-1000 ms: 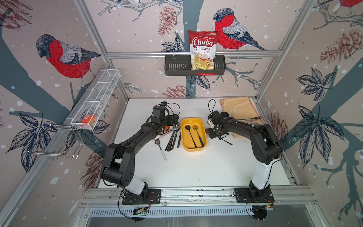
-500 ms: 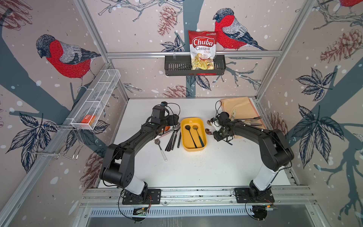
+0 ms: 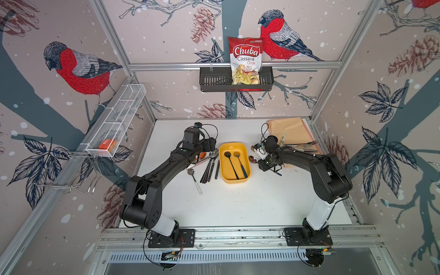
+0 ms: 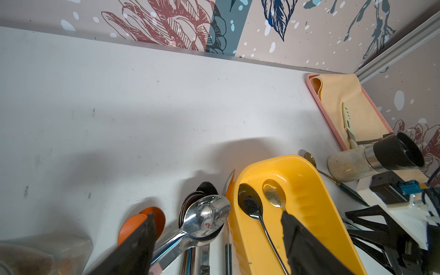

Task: Put the spoon into the storage box
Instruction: Move the spoon at the center of the board, then pick up the spoon from the center of the board.

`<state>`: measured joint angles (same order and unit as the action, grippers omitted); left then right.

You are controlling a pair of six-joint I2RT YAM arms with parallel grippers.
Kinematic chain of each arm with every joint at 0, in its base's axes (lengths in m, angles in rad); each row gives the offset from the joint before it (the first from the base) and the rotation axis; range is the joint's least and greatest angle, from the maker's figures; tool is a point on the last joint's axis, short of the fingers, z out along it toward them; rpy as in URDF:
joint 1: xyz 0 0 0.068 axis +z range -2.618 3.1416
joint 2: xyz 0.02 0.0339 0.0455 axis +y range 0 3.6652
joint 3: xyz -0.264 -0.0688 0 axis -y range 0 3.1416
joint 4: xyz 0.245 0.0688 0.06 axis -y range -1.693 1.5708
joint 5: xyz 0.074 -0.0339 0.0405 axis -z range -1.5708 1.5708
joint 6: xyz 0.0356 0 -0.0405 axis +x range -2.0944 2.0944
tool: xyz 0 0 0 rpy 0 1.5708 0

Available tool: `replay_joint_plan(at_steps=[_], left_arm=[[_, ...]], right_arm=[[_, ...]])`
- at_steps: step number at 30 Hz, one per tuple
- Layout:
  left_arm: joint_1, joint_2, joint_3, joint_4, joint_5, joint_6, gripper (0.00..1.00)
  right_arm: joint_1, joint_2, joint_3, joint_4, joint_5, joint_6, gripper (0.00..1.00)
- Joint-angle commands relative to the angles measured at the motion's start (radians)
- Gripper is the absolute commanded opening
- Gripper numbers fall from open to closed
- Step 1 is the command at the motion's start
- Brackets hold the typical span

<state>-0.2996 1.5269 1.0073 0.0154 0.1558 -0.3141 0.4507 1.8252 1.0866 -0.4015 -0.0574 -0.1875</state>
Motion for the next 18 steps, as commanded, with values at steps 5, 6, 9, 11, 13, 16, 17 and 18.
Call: replay_joint_plan(at_steps=[5,6,9,11,13,16,17,18], left_arm=[[-0.001,-0.004,0.007,0.017,0.003,0.013,0.84],[-0.001,-0.003,0.006,0.018,0.002,0.014,0.84],[-0.001,-0.002,0.005,0.017,0.002,0.015,0.84],[-0.001,-0.002,0.004,0.019,0.002,0.015,0.84],[-0.001,-0.001,0.004,0.021,0.004,0.016,0.84],[0.0,0.003,0.005,0.024,0.008,0.016,0.84],[-0.001,0.004,0.005,0.024,0.01,0.017,0.84],[0.0,0.006,0.005,0.025,0.011,0.017,0.84]], right_arm=[[0.001,0.014,-0.019,0.012,-0.037,0.006,0.27],[0.003,0.015,-0.021,0.008,-0.04,0.009,0.25],[0.006,0.013,-0.031,0.003,-0.045,0.019,0.21],[0.012,0.011,-0.041,0.003,-0.047,0.026,0.19],[0.018,0.013,-0.051,0.002,-0.049,0.033,0.15],[0.032,0.017,-0.06,0.003,-0.043,0.045,0.12],[0.037,0.021,-0.061,0.002,-0.039,0.05,0.11],[0.041,0.02,-0.061,0.001,-0.033,0.052,0.1]])
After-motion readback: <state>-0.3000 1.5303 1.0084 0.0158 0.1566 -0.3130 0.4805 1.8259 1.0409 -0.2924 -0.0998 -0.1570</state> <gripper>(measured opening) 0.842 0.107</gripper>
